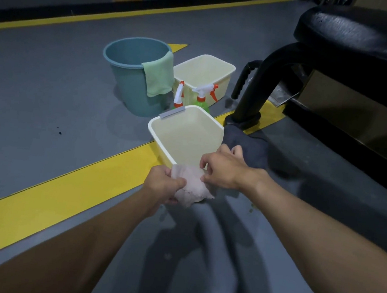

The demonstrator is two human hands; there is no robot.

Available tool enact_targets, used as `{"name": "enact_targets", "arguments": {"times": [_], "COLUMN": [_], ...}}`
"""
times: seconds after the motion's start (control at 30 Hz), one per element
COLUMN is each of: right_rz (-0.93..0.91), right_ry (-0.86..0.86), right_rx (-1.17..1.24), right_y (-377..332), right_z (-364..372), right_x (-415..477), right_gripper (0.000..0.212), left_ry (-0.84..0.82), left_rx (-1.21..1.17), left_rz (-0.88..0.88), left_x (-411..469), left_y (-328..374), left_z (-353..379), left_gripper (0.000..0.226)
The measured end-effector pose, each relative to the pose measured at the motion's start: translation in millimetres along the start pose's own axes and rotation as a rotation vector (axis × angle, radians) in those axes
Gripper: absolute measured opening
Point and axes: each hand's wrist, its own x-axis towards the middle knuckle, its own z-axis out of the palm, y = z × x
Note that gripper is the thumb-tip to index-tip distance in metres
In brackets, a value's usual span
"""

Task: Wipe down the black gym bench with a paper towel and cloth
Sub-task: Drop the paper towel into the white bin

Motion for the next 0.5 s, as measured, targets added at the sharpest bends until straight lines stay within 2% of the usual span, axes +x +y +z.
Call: {"name": "enact_targets", "arguments": {"times": [0.13,0.27,0.4,0.5], "right_rz": [-0.016,-0.074,-0.032,-0.025], "right_ry": [-0.028,-0.009,-0.043,-0.064], "right_rx": [0.069,0.044,0.123,0.138], "right_y": [-1,-6,-7,-9], "right_z": [0,-8,-8,-10], "right_x": [-6,-11,-5,-4], "right_gripper": [0.028,0.038,0.039,0.034], "left_ry": [-0.021,-0.022,0.002,0.072], "left_rx": [-0.037,-0.002,0.052,0.189], "left_rz": [-0.005,-0.048,-0.085,-0.142], "left_x": [1,6,16,19], "left_y": [-5,-5,-10,-8], "left_z": [5,6,6,10], "left_gripper": [0.016,0.008,0.034,0.060]}}
